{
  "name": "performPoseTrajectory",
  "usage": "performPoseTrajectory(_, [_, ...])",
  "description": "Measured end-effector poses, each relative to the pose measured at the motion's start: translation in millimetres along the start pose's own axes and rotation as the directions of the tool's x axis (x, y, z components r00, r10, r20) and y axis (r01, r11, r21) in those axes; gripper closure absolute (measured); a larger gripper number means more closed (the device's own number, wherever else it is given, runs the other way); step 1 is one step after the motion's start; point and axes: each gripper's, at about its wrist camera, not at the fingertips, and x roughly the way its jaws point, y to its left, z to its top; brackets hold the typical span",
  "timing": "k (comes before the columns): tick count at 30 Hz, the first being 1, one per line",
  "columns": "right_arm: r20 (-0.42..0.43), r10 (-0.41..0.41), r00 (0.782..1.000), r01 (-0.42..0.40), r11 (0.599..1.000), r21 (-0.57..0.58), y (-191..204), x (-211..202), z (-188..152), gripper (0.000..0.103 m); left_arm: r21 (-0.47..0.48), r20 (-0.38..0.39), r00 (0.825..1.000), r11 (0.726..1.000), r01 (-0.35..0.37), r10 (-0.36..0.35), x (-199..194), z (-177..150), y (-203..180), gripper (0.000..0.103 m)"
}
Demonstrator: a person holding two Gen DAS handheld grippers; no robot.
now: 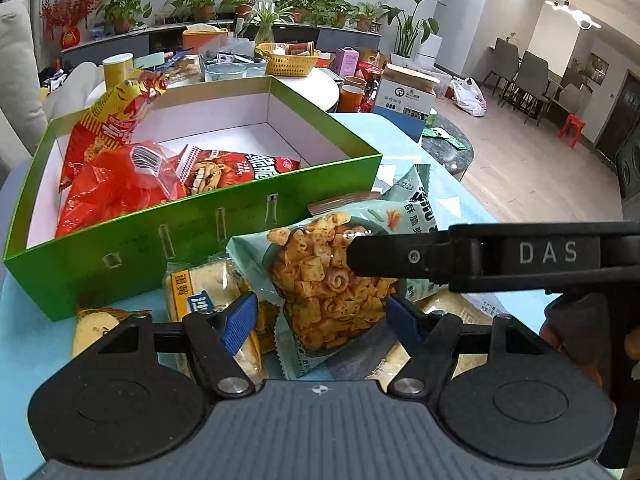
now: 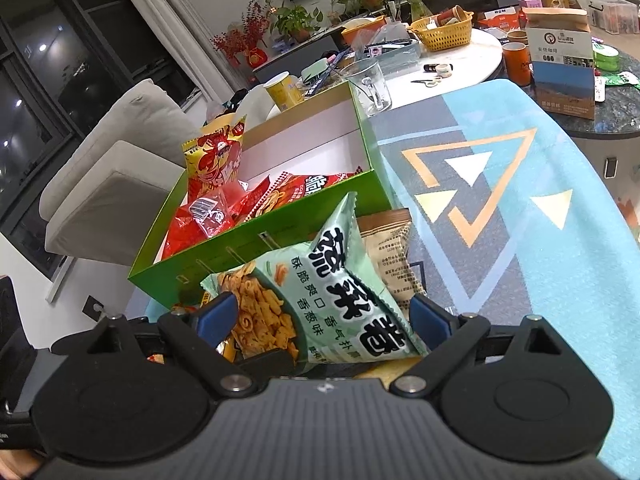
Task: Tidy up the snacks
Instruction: 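Carry the green bag over the box and open the right tool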
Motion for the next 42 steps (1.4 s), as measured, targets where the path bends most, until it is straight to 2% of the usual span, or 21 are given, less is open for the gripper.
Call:
performPoseTrajectory(4, [0.003, -0.009, 1.000, 0.009, 1.000, -0.004, -1, 1, -1, 0.037, -0.012, 0.003, 1.000, 1.000, 0.028, -0.028, 3, -1, 1, 0.036])
performPoseTrajectory(8, [-0.003, -0.037, 0.999, 0.036, 0.998, -0.053, 5, 3, -4, 0.037, -0.016, -0.001, 0.998, 0.998, 0.057, -0.057, 3, -2, -1, 0.046])
performPoseTrajectory(10, [0.005, -0.054, 0.999, 0.054, 0.995, -0.078, 9, 2, -5, 0.038, 0.008, 0.008, 0.999, 0.999, 0.046, -0.046, 0, -3, -5, 0.047])
performPoseTrajectory(16, [0.047, -0.036, 0.998, 0.038, 0.999, -0.037, 12, -16, -4, 0.038, 0.062, 0.086, 0.996, 0.998, 0.023, -0.028, -23, -2, -16, 0.048])
performPoseTrajectory(27, [0.139, 0.015, 0.990, -0.003, 0.996, -0.087, 44, -40, 16, 0.038, 0.104, 0.219, 0.976, 0.994, -0.031, 0.008, -65, 17, -17, 0.048])
performPoseTrajectory(35, [0.184, 0.059, 0.981, -0.043, 0.995, -0.093, 57, -35, 52, 0.038, 0.109, 0.296, 0.954, 0.991, -0.081, 0.045, -74, 47, -5, 0.048])
performPoseTrajectory(42, [0.227, 0.069, 0.971, -0.050, 0.995, -0.088, 61, -22, 70, 0.038, 0.097, 0.333, 0.941, 0.990, -0.098, 0.061, -64, 72, 9, 0.048])
